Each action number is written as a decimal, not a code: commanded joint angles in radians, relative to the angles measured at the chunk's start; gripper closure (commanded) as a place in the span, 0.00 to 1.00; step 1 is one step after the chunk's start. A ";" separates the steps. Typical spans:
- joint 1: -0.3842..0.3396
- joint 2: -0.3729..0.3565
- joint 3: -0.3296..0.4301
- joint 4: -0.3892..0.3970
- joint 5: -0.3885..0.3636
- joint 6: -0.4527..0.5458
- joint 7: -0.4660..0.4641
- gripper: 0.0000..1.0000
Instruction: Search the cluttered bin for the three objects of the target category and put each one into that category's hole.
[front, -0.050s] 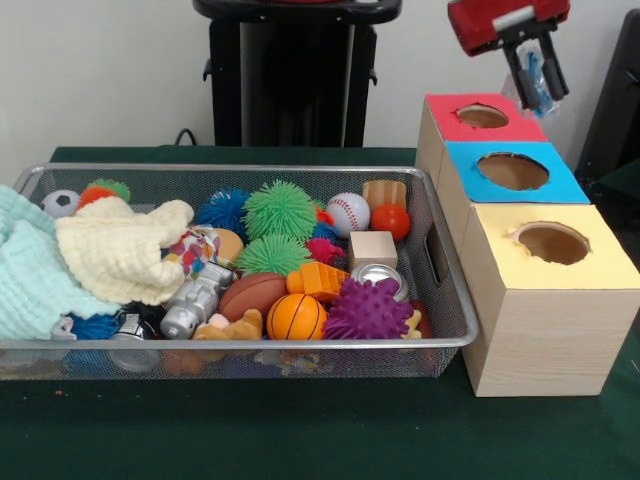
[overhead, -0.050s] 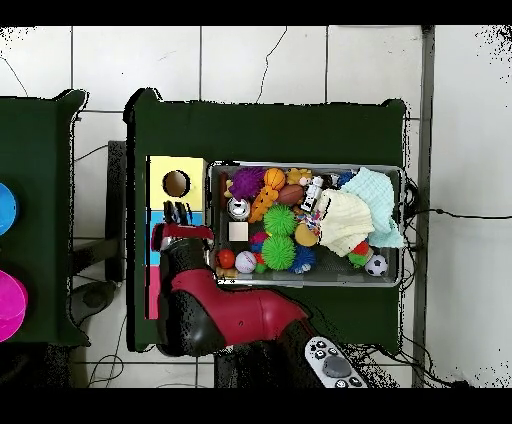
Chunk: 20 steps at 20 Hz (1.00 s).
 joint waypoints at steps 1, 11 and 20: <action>-0.005 0.096 -0.080 -0.114 -0.049 -0.058 0.117 1.00; 0.018 0.128 -0.094 -0.111 -0.051 -0.083 0.152 1.00; 0.051 0.181 -0.120 -0.099 -0.039 -0.131 0.175 1.00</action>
